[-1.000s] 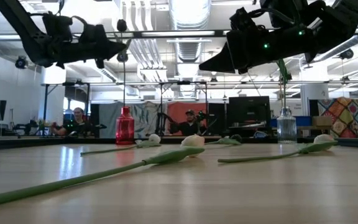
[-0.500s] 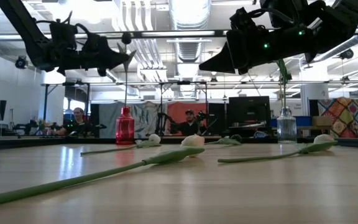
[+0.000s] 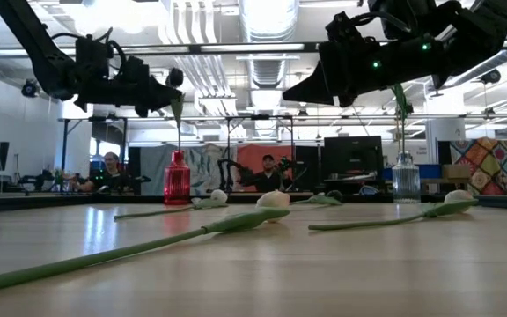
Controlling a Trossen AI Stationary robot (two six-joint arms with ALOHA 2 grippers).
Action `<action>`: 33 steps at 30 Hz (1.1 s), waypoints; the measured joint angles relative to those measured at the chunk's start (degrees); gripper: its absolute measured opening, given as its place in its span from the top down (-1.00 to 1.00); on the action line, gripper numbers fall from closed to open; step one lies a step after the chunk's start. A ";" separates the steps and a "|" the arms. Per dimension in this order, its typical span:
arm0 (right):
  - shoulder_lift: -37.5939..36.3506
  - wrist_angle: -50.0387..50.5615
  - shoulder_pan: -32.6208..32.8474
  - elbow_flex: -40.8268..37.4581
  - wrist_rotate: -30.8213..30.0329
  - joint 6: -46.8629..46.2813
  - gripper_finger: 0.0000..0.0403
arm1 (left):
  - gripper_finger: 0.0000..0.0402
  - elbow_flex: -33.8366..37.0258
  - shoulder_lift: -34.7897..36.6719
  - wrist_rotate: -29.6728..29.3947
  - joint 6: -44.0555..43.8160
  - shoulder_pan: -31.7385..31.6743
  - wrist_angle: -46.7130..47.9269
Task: Sort flowers into vase by color
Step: Put the left black tulip into the red vase
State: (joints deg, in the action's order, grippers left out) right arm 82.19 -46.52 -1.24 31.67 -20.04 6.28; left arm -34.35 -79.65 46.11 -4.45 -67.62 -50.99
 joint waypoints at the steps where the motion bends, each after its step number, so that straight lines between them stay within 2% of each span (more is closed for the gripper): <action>1: 0.00 0.28 -0.13 0.20 -0.33 -0.96 0.95 | 0.19 0.00 0.40 0.58 1.40 -0.06 1.75; 8: -0.07 9.30 -0.95 4.01 -1.03 -6.62 0.95 | 0.07 0.03 4.13 0.80 9.83 -0.17 12.94; 12: -0.07 16.28 -0.93 7.30 -1.04 -6.68 0.95 | 0.07 1.10 8.16 -2.20 14.22 -0.15 17.42; 17: -0.22 24.21 -1.54 11.57 -1.00 -3.19 0.96 | 0.07 6.45 13.53 -3.79 14.90 -0.11 17.10; 21: -0.44 25.32 -3.10 13.27 -0.24 -2.77 0.96 | 0.09 12.23 17.80 -7.80 14.49 1.26 16.93; 25: -0.42 26.53 -4.54 13.21 2.61 -5.43 0.96 | 0.15 17.76 21.68 -12.22 14.50 4.51 14.82; 28: -0.42 28.55 -4.87 13.16 2.45 -7.38 0.96 | 0.19 20.71 24.42 -15.03 14.35 6.13 12.92; 33: -1.73 30.32 -4.77 13.15 2.50 -9.30 0.96 | 0.21 22.37 27.86 -15.61 9.44 7.68 12.63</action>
State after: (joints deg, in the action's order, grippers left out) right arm 80.46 -16.20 -6.01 44.82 -17.54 -3.02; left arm -11.98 -51.79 30.50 4.99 -59.94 -38.36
